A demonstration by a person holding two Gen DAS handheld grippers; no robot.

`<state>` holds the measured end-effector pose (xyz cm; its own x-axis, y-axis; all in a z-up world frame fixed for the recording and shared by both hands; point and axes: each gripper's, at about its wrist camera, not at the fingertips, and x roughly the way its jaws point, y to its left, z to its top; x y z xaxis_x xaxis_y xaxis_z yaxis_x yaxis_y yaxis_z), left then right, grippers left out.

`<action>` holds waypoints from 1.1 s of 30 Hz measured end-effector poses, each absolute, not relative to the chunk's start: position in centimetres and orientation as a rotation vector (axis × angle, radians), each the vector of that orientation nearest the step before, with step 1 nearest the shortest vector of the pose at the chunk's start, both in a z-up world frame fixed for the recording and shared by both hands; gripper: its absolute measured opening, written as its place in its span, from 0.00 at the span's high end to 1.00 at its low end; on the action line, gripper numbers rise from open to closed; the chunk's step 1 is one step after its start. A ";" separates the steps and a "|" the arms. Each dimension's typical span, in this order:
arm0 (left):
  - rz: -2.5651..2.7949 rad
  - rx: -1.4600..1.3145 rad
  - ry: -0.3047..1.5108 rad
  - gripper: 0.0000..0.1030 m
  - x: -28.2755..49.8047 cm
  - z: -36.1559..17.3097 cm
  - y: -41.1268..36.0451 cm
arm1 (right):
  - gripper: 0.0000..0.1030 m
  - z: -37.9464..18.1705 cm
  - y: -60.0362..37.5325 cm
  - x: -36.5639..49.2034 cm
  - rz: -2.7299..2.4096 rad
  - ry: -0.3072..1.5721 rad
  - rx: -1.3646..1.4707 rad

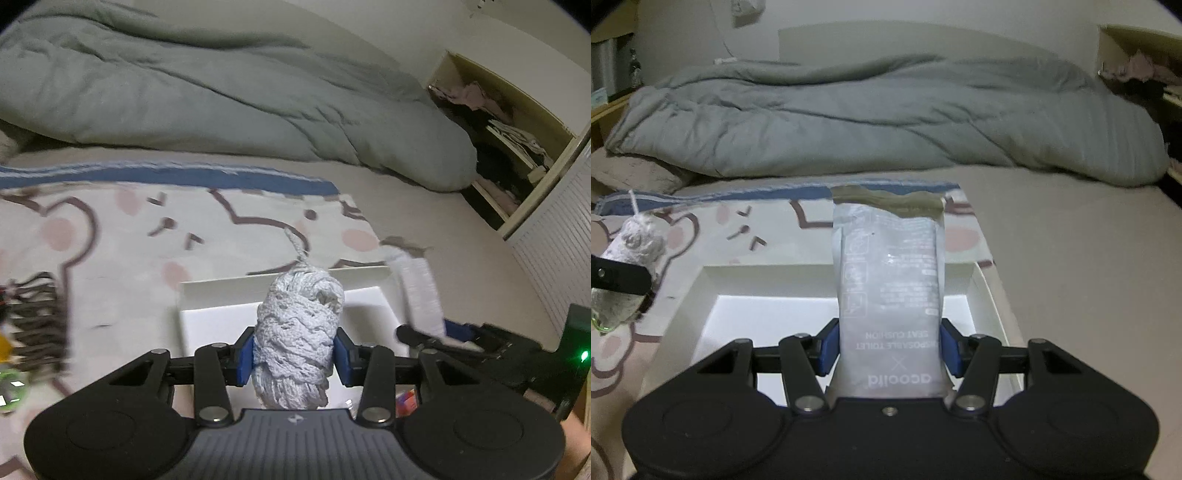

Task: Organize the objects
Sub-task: 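Carry the rope bundle over the white tray with left tool while right tool lowers the foil packet in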

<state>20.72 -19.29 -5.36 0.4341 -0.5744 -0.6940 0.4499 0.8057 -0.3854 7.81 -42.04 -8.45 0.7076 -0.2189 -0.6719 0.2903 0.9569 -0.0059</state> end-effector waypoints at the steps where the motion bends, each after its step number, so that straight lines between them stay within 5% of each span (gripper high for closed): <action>1: -0.650 -0.158 0.930 0.58 21.1 -5.7 -20.0 | 0.46 -8.9 -42.3 8.0 -0.284 0.742 0.106; 16: -0.676 -0.141 1.031 0.58 24.5 -11.7 -25.6 | 0.45 -14.9 -44.0 9.3 -0.312 0.921 0.061; 20: -0.684 -0.138 1.066 0.58 24.4 -12.8 -26.0 | 0.45 -14.8 -44.1 8.9 -0.291 0.926 0.055; 24: -0.677 -0.181 1.109 0.58 24.0 -13.8 -26.3 | 0.33 -14.6 -44.4 8.9 -0.307 0.940 0.090; 33: -0.548 -0.242 1.141 0.58 23.3 -14.7 -25.7 | 0.32 -12.4 -45.7 7.8 -0.363 0.869 0.214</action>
<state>23.34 -25.74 -14.71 0.3038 -0.5286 -0.7926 0.2883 0.8440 -0.4524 7.81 -45.69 -12.36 0.5896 -0.2237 -0.7761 0.3953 0.9179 0.0358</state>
